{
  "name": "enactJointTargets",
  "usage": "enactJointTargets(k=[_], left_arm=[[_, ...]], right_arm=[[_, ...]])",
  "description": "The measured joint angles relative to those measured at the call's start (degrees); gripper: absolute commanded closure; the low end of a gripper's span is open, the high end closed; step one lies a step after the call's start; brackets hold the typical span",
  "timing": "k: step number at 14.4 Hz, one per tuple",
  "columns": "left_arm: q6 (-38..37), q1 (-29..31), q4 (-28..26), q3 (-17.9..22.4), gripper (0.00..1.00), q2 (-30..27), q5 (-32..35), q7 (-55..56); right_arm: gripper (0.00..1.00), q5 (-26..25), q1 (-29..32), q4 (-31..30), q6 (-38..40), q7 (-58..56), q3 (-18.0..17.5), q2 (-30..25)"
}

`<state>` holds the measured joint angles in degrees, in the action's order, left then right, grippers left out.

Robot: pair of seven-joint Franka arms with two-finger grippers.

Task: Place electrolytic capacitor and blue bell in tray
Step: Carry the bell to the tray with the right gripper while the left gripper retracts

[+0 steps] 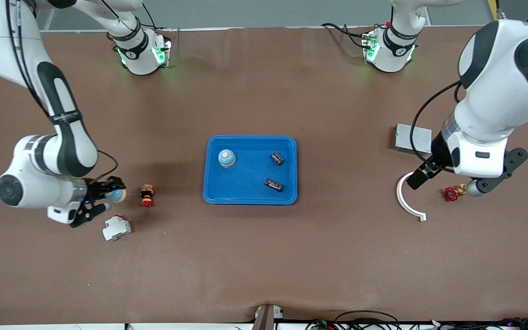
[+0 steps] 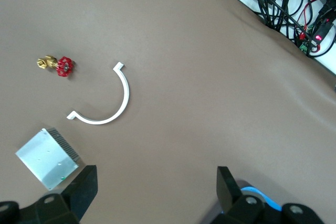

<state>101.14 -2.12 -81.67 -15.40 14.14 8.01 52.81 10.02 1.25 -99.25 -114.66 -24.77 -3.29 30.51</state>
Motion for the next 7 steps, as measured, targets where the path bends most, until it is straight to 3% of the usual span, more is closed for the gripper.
enactJointTargets(k=[4, 7], left_arm=[[-1.27, 0.17, -2.54, 0.12, 0.00, -3.48, -0.86, -4.89], [-5.62, 0.26, -3.61, 2.53, 0.00, -6.08, -2.68, -13.74]], right_arm=[[0.86, 5.95, -9.84, -4.68, -2.60, 19.36, -0.21, -3.51], [0.86, 9.98, -18.19, -5.32, -4.61, 33.41, 0.01, -5.11]])
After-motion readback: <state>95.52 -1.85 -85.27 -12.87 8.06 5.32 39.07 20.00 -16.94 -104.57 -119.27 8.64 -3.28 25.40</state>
